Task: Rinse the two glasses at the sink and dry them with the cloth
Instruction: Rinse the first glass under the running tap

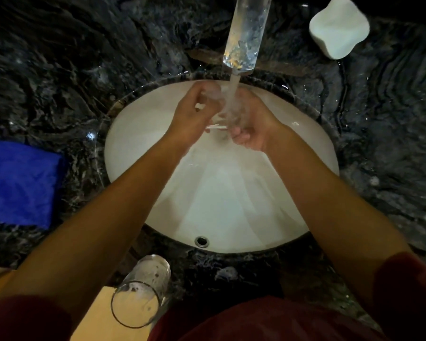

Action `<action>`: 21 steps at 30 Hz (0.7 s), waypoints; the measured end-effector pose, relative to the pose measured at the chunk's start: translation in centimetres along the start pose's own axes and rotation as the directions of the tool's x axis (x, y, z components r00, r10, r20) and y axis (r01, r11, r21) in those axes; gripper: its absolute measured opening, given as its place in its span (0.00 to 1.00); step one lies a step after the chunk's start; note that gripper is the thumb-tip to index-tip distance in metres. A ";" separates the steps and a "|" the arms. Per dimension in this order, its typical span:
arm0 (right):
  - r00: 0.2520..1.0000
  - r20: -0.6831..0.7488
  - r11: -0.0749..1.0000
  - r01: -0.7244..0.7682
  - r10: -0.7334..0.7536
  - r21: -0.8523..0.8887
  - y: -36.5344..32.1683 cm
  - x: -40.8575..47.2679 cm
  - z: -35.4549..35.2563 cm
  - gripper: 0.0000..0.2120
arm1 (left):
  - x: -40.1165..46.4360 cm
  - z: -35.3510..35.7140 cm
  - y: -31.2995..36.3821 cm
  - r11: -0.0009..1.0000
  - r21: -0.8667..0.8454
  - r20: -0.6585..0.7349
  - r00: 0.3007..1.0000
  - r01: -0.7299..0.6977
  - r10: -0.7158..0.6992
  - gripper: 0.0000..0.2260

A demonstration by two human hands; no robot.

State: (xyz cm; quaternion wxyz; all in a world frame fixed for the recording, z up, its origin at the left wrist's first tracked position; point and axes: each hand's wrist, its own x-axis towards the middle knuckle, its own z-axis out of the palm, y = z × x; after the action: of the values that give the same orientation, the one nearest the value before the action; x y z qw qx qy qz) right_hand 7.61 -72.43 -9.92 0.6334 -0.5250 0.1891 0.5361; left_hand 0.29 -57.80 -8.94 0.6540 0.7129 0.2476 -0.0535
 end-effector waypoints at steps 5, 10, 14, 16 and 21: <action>0.970 -0.168 0.959 0.130 -0.175 -0.250 0.1 -0.1 0.8 0.19 | -0.8 0.5 -1.5 0.985 -0.136 0.078 0.993 0.103 -0.093 0.17; 0.873 -0.143 0.815 0.360 -0.466 -0.455 1.5 -0.7 0.7 0.15 | -0.4 0.4 -0.7 0.761 -0.364 0.217 0.844 0.537 -0.491 0.20; 0.786 0.037 0.512 0.437 -0.617 -0.739 1.8 -1.3 0.2 0.22 | 0.9 -0.8 -0.5 0.727 -0.230 0.325 0.755 0.647 -0.569 0.25; 0.701 0.105 0.347 0.471 -0.705 -0.811 2.7 -1.3 0.7 0.21 | 1.0 -0.4 -0.3 0.752 -0.195 0.333 0.764 0.630 -0.553 0.22; 0.862 -0.114 0.742 0.349 -0.494 -0.572 2.0 -0.9 3.0 0.16 | -0.5 0.1 -2.5 0.708 -0.323 0.333 0.776 0.628 -0.536 0.21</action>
State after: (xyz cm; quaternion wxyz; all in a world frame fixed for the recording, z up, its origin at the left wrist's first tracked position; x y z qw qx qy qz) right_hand 4.54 -70.55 -9.02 0.5372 -0.7739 -0.0111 0.3351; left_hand -1.21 -57.94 -11.04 0.7619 0.4307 0.3940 -0.2805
